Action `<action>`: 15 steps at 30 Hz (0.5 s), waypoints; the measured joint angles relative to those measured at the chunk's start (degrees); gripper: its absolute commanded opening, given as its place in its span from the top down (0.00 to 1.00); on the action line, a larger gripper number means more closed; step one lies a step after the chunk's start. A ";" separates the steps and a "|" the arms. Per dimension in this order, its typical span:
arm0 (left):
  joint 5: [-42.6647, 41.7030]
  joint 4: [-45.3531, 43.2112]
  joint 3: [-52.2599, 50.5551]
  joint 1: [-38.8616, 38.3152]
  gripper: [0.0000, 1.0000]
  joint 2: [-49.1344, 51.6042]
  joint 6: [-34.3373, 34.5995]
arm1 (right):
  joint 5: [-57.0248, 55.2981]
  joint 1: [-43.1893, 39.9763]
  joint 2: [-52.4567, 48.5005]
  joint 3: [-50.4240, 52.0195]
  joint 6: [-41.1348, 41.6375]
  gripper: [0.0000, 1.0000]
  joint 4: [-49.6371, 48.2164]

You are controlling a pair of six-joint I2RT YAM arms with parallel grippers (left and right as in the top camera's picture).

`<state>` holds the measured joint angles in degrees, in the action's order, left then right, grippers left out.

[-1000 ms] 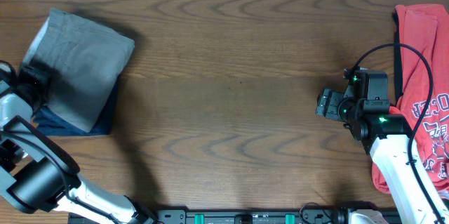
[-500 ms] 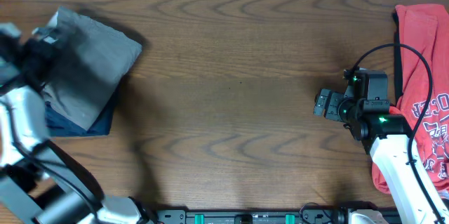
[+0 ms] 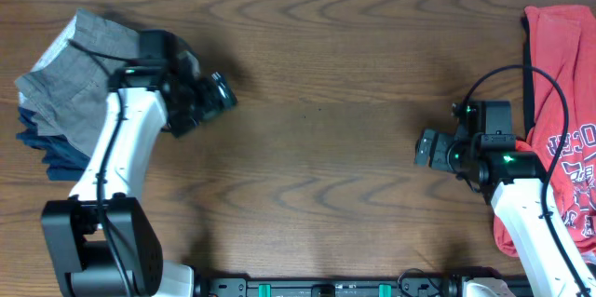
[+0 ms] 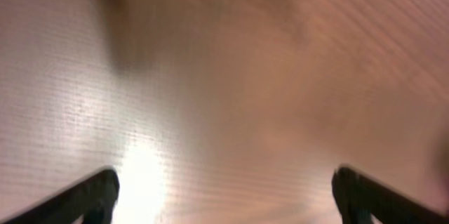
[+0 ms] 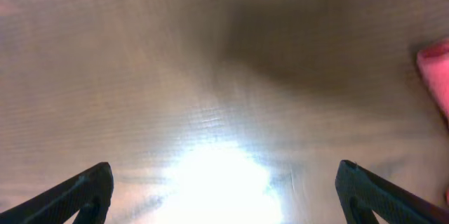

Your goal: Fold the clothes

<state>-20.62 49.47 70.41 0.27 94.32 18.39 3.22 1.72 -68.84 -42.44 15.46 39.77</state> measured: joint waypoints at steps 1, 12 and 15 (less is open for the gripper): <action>0.68 2.93 0.00 -1.11 0.02 0.00 -0.17 | 0.04 0.00 0.00 0.00 0.00 0.03 1.22; 5.62 21.79 -2.03 -7.30 0.01 -4.96 -0.46 | 2.95 0.59 6.58 0.00 1.31 0.08 13.14; 6.49 20.85 -4.96 -9.16 0.01 -11.85 -0.66 | 2.51 1.95 12.83 0.02 2.34 0.07 13.84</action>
<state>-14.13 70.32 65.45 -8.88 82.48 17.74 5.74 3.66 -56.01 -42.41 17.80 53.60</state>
